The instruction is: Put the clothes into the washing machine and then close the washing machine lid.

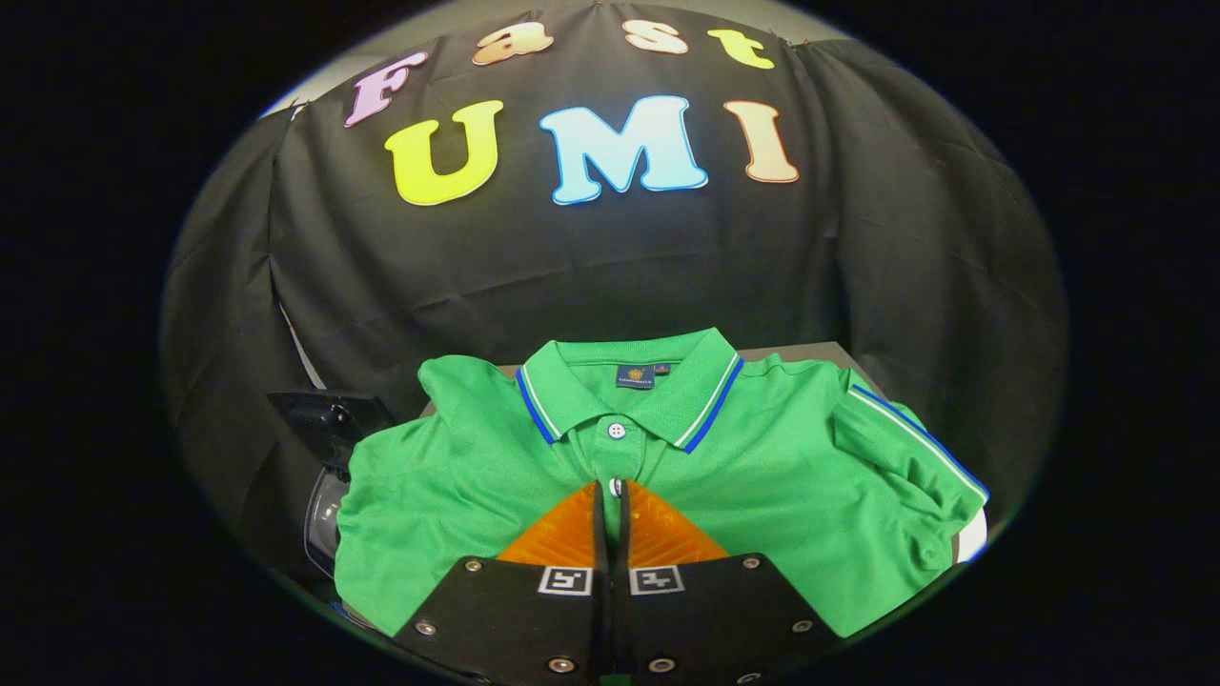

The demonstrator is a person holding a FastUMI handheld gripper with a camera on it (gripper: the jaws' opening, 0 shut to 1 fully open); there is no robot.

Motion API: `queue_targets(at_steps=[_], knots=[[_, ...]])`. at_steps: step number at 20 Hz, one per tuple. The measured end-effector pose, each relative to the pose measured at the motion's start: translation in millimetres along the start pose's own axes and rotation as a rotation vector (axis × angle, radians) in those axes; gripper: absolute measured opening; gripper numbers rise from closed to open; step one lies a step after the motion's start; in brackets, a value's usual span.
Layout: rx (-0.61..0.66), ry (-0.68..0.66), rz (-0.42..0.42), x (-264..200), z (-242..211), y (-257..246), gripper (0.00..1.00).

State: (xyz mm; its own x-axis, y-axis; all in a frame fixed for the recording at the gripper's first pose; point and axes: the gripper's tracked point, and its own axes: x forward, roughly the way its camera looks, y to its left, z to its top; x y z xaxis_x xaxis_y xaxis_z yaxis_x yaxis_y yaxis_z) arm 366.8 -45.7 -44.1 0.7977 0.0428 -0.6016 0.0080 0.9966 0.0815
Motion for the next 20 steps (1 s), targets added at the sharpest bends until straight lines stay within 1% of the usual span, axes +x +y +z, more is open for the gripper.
queue_targets(at_steps=[2,6,9,11,14,20], knots=[[-0.010,-0.047,-0.001,-4.1,2.3,1.8,0.00],[-0.021,-0.188,-0.009,-20.1,18.9,4.8,0.00],[-0.015,-0.309,-0.002,-39.3,38.4,14.2,0.00],[-0.022,-0.349,0.002,-54.7,42.6,24.8,0.00],[0.005,-0.444,0.011,-84.4,54.9,39.3,0.00],[-0.008,-0.527,0.046,-130.5,61.8,85.2,0.00]])
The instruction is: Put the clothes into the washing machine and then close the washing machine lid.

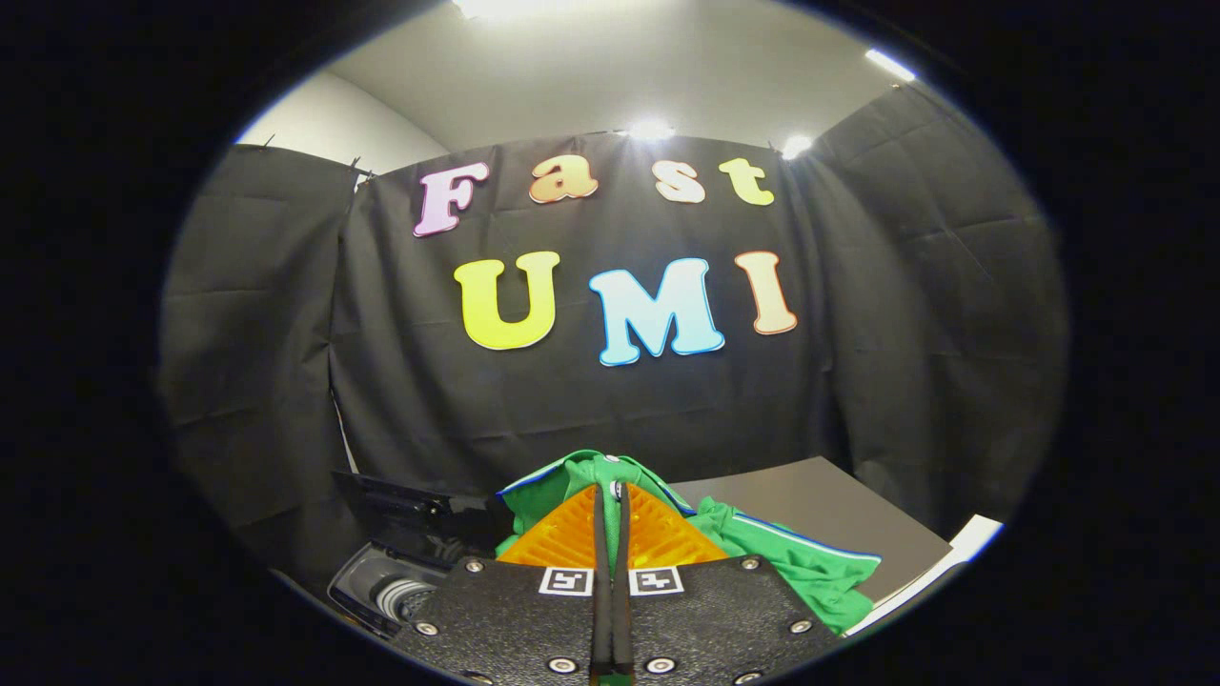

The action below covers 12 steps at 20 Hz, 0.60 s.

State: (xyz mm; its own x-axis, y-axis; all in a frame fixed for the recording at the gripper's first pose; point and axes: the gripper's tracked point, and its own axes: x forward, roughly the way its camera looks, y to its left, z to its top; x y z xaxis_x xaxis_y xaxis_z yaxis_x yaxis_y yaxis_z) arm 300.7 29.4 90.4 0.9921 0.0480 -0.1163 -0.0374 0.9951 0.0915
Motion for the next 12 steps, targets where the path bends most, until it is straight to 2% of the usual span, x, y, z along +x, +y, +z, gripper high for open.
queue_targets(at_steps=[12], knots=[[0.004,-0.081,0.073,-62.3,19.3,89.6,0.00]])
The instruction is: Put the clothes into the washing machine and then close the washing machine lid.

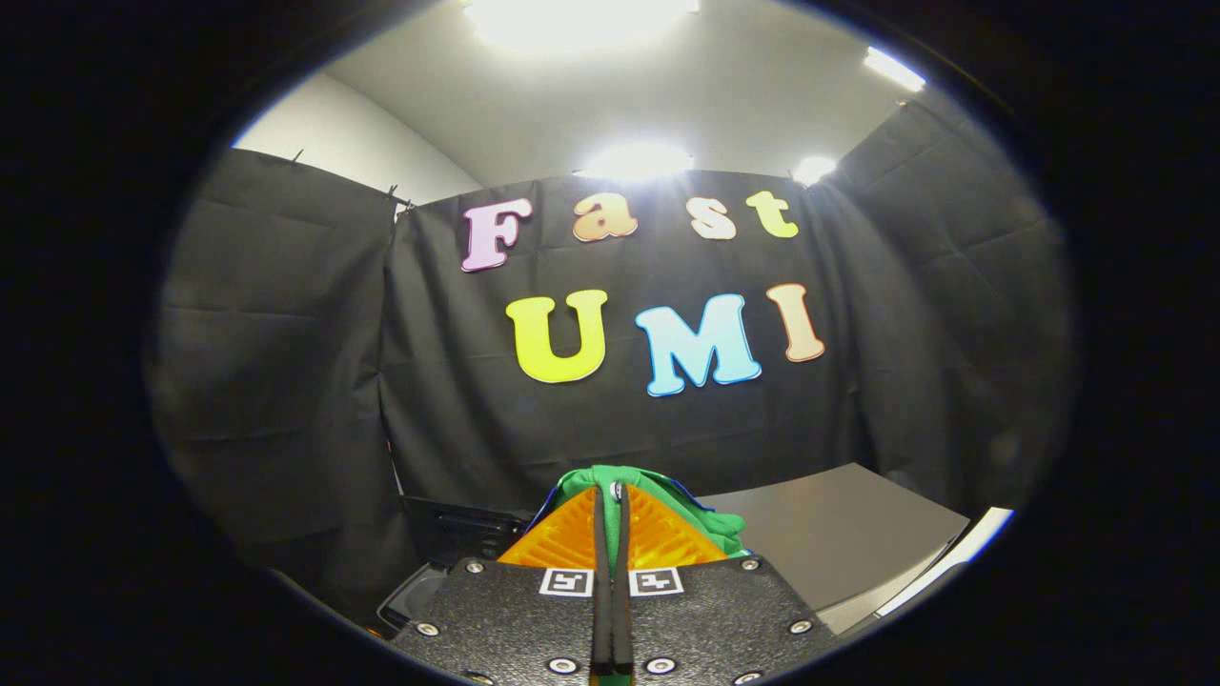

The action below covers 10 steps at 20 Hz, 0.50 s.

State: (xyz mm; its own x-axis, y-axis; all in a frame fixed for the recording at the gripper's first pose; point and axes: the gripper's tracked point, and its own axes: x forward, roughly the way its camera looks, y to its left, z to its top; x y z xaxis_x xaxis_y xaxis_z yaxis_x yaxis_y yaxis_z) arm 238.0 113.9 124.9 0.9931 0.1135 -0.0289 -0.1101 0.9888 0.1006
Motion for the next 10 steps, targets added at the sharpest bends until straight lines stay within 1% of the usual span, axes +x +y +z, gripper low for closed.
queue_targets(at_steps=[6,10], knots=[[0.004,-0.002,0.051,-26.9,-3.0,43.0,0.00],[-0.013,-0.002,0.094,-36.8,-1.6,69.3,0.00]])
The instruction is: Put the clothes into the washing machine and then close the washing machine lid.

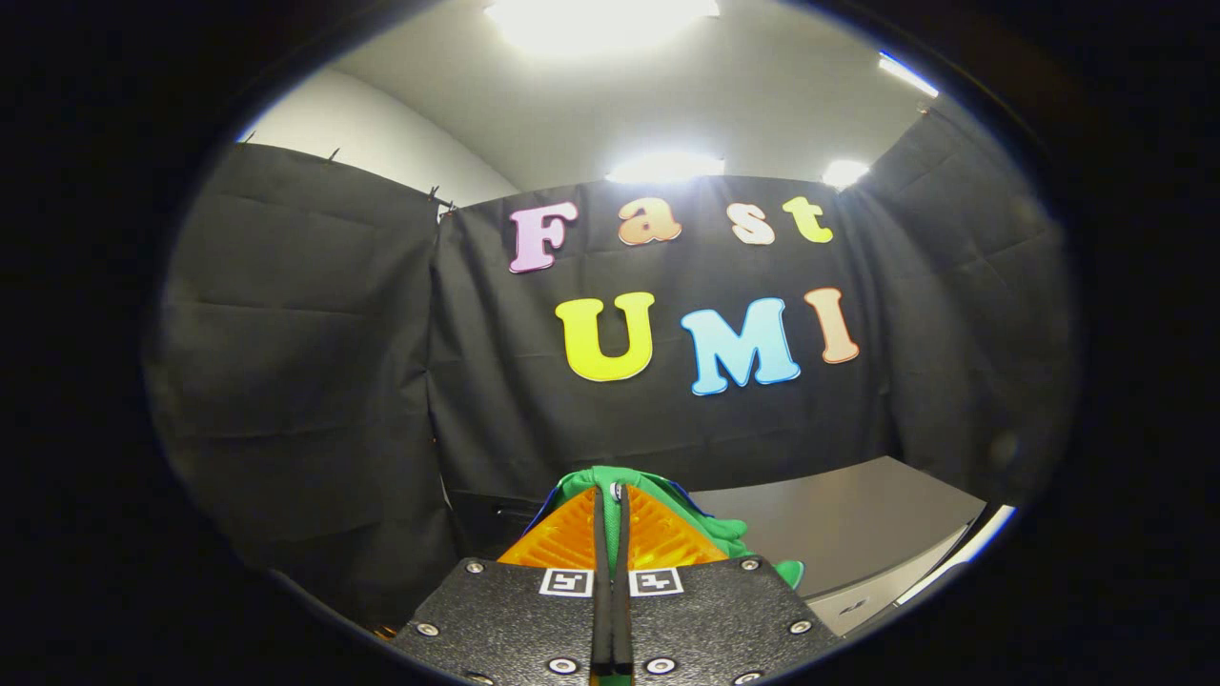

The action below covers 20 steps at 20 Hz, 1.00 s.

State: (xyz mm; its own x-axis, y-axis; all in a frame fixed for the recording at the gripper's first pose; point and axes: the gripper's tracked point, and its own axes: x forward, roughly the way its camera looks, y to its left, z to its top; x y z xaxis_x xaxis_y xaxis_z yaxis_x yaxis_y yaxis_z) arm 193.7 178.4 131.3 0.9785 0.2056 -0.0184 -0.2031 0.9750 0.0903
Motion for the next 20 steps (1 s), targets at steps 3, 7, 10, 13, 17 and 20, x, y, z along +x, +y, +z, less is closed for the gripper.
queue_targets(at_steps=[3,7,10,13,17,20], knots=[[0.021,0.002,0.025,1.8,-1.6,19.6,0.00],[0.033,0.007,0.067,9.8,-5.8,50.0,0.00],[0.043,0.028,0.101,22.7,-16.6,71.8,0.00],[0.047,0.051,0.129,36.8,-27.1,90.4,0.00],[0.049,0.090,0.147,63.4,-48.1,105.7,0.00],[0.046,0.125,0.152,82.9,-67.1,112.2,0.00]])
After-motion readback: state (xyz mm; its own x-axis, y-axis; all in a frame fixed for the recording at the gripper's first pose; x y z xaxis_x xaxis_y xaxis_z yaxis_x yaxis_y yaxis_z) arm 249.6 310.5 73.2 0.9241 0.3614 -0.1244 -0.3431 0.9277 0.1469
